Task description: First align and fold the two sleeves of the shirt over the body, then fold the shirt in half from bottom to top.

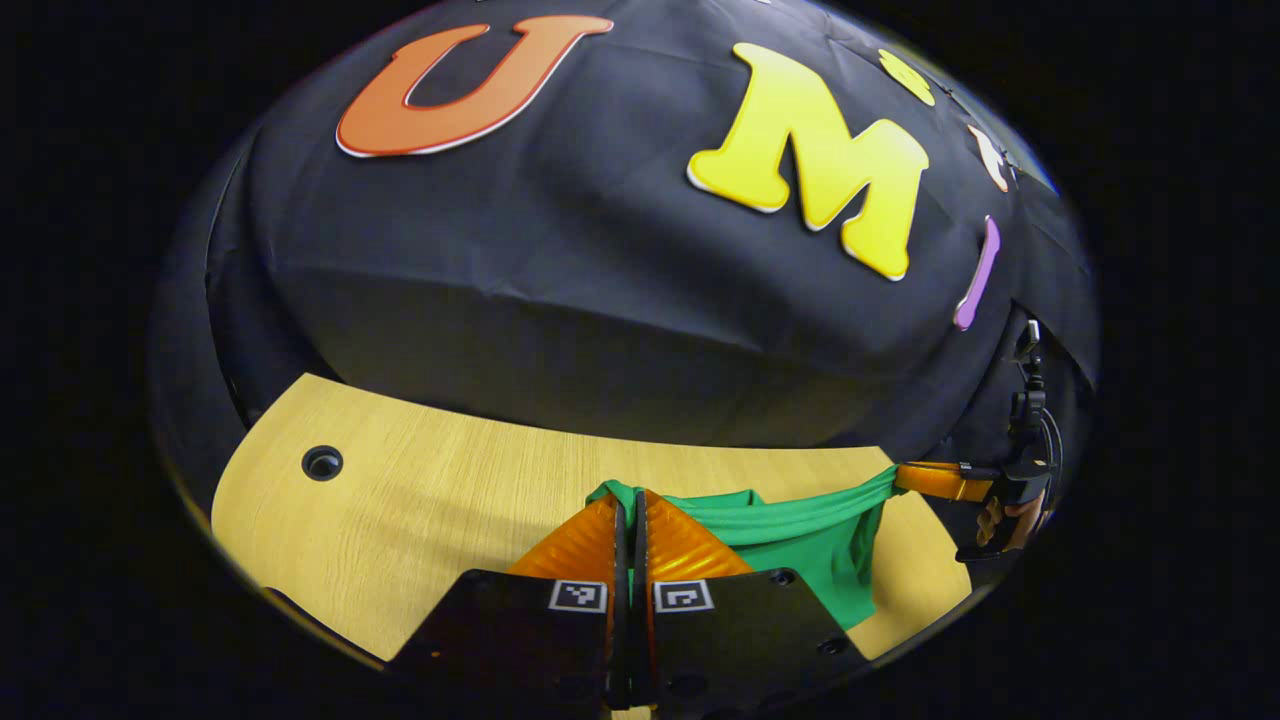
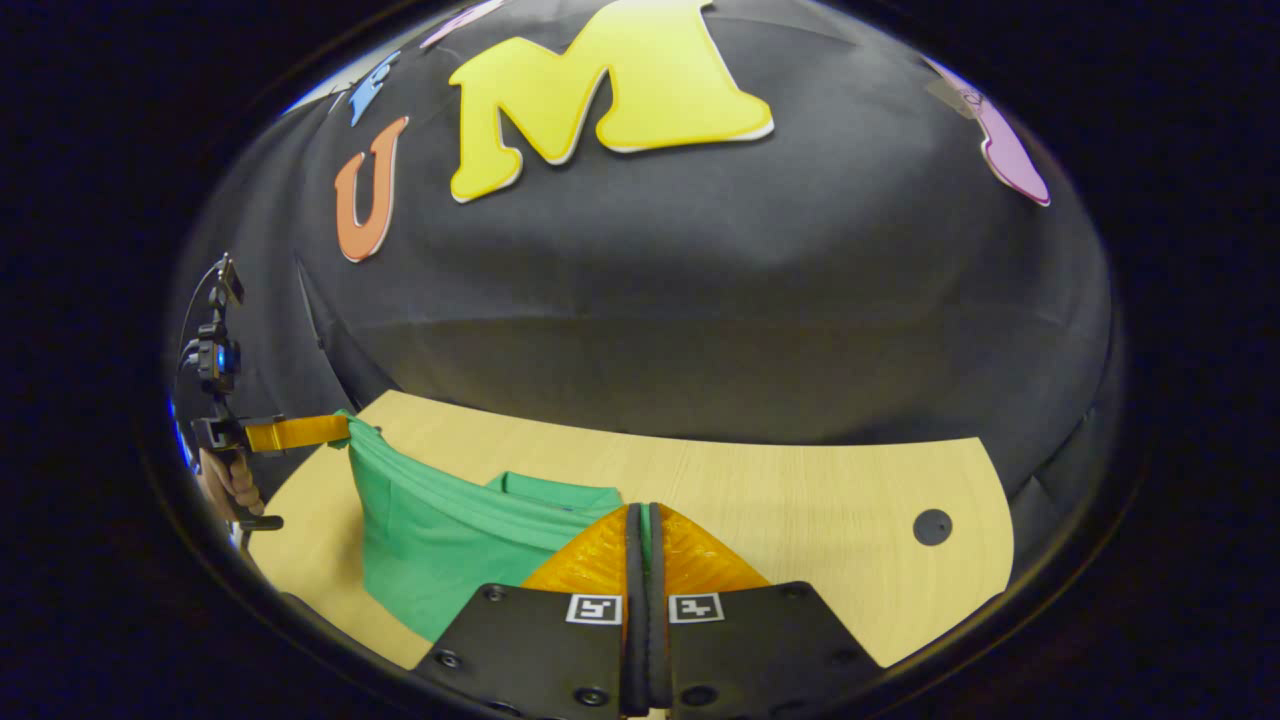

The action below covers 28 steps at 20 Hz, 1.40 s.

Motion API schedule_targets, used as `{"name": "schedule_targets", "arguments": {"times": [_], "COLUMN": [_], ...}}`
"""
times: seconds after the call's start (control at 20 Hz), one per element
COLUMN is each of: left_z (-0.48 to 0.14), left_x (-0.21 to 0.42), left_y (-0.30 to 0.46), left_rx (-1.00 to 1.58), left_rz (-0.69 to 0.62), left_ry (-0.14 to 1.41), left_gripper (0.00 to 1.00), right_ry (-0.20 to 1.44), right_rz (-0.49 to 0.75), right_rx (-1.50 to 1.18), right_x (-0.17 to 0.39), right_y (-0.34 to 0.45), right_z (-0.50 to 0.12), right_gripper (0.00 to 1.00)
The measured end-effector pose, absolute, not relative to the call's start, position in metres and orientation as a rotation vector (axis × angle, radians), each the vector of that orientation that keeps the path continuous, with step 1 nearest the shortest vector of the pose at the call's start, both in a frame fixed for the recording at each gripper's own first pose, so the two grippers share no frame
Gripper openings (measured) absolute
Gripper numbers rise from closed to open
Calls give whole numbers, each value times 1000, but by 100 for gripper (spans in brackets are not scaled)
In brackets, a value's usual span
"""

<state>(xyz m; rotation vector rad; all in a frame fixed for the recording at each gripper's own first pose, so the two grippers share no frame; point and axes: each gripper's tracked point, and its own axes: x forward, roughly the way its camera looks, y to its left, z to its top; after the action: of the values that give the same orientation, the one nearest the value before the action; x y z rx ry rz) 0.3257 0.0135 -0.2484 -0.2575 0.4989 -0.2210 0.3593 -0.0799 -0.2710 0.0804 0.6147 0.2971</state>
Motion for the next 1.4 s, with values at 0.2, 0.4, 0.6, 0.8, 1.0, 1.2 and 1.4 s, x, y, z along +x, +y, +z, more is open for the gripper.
{"name": "schedule_targets", "arguments": {"times": [0.2,0.4,0.6,0.8,1.0,1.2,1.4], "left_z": [-297,-342,-360,-343,-280,-176,-62], "left_x": [362,373,367,344,327,284,226], "left_y": [13,8,12,-2,9,16,18], "left_rx": [-243,-181,-130,-135,-174,-184,-92], "left_rz": [-169,-132,-105,-100,-66,-56,-64], "left_ry": [495,564,633,653,560,404,213], "left_gripper": [4,6,18,90,98,98,98], "right_ry": [625,644,632,611,506,356,207], "right_rz": [269,245,190,138,93,90,76], "right_rx": [72,6,-6,-43,-7,-2,-9], "right_x": [388,399,411,407,385,333,260], "right_y": [-79,-78,-76,-82,-80,-76,-74], "right_z": [-321,-353,-360,-338,-266,-167,-66], "right_gripper": [0,2,6,36,99,99,98]}}
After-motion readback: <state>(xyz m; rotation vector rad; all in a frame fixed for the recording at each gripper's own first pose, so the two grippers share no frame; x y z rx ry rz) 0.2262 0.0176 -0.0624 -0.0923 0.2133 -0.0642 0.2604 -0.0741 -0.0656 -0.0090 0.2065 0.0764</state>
